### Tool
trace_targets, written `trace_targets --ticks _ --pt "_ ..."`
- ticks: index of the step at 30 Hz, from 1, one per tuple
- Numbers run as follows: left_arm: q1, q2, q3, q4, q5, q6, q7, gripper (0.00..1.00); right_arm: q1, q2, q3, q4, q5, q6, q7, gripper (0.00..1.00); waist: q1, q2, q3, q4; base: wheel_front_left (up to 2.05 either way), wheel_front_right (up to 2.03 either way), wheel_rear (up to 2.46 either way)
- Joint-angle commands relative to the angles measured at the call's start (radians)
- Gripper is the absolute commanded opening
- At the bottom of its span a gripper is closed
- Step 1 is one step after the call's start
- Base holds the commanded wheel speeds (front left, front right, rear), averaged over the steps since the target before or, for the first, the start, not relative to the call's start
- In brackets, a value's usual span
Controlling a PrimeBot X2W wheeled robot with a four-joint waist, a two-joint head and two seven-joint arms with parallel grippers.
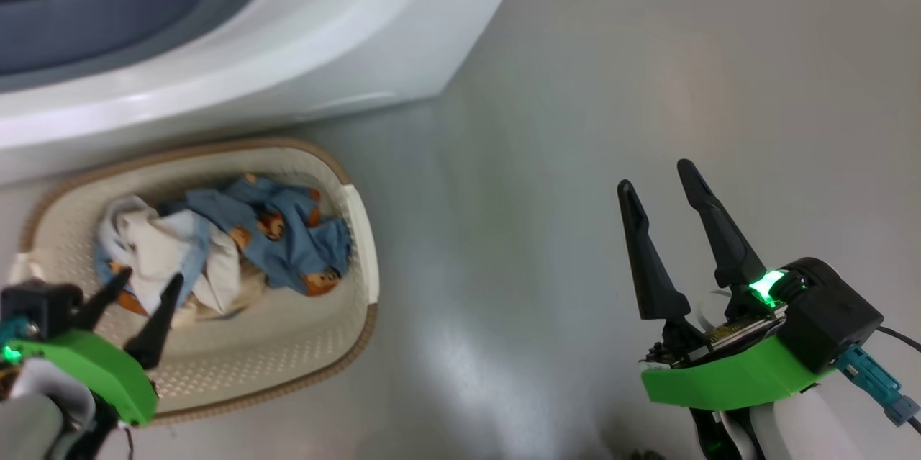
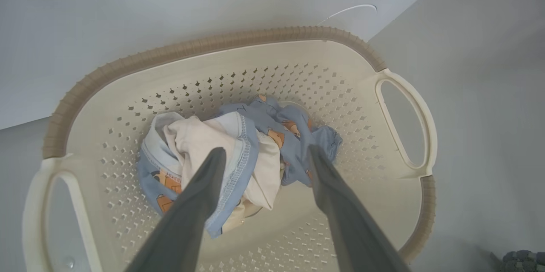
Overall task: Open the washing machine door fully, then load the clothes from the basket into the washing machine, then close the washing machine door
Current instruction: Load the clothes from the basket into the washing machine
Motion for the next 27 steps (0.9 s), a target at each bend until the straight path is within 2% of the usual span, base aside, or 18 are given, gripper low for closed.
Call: trace_targets --ticks 1,14,27 --pt "-0.048 0.063 0.013 0.007 -0.007 -0.002 -0.013 1.0 -0.008 -0.006 0.035 -0.045 0.021 0.005 -0.008 1.0 -0.0001 0.0 0.101 -0.046 0.0 0.0 0.0" --pt "-0.157 0.092 -0.05 0.073 -0.01 -0.002 -0.013 1.0 -0.002 -0.006 0.072 -0.098 0.042 0.005 -0.008 1.0 -0.0001 0.0 0.22 -0.108 0.0 0.0 0.0" --pt "-0.272 0.109 -0.15 0.201 -0.03 -0.002 -0.013 1.0 0.016 -0.006 0.103 -0.141 0.049 0.005 -0.008 1.0 -0.0001 0.0 0.314 -0.159 0.0 0.0 0.0"
